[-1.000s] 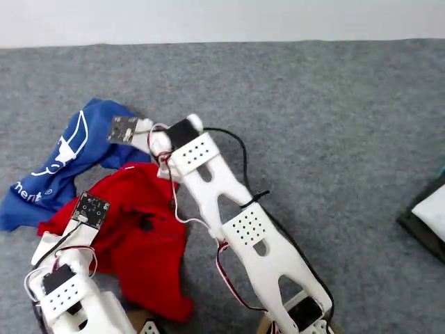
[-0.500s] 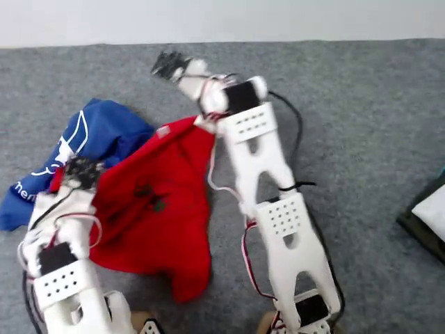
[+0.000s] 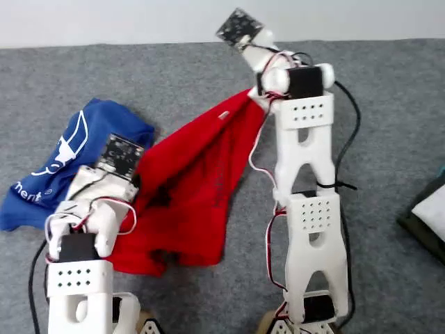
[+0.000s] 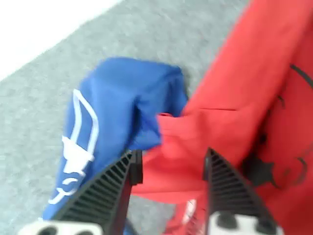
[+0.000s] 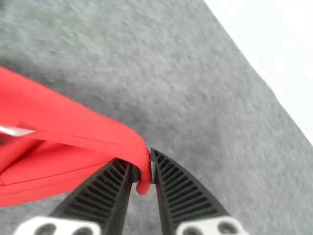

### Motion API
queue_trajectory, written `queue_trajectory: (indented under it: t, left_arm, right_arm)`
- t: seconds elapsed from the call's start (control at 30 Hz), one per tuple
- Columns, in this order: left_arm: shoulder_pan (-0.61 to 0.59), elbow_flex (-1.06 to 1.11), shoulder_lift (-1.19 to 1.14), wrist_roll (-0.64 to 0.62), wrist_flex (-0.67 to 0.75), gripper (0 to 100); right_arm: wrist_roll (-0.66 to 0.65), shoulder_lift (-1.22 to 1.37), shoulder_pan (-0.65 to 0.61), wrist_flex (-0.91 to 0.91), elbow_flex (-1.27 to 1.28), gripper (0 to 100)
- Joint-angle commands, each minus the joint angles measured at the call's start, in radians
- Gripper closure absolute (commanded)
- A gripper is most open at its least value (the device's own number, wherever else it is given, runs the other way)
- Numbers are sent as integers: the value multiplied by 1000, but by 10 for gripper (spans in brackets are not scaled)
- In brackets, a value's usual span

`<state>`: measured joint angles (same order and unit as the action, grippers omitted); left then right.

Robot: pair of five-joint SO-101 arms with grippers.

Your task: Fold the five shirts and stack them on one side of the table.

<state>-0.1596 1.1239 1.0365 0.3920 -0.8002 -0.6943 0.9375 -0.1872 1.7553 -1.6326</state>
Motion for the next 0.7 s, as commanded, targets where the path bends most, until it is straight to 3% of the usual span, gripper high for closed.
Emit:
queue_trajectory:
  t: [0.0, 0.13, 0.37, 0.53, 0.67]
  left_arm:
    - [-31, -96, -2, -20, 3, 783]
    - [-58, -113, -2, -21, 17, 783]
    - [-110, -33, -81, -77, 219, 828]
    - [-41, -59, -226, -75, 245, 838]
    - [63, -125, -336, -72, 170, 832]
  right_arm:
    - [-6, -113, 47, 44, -40, 988]
    - [-6, -150, 73, 44, -40, 988]
    - [-6, -288, 101, 44, -2, 988]
    - [-6, -475, 79, 41, 298, 988]
    - [-6, -615, 61, 35, 572, 988]
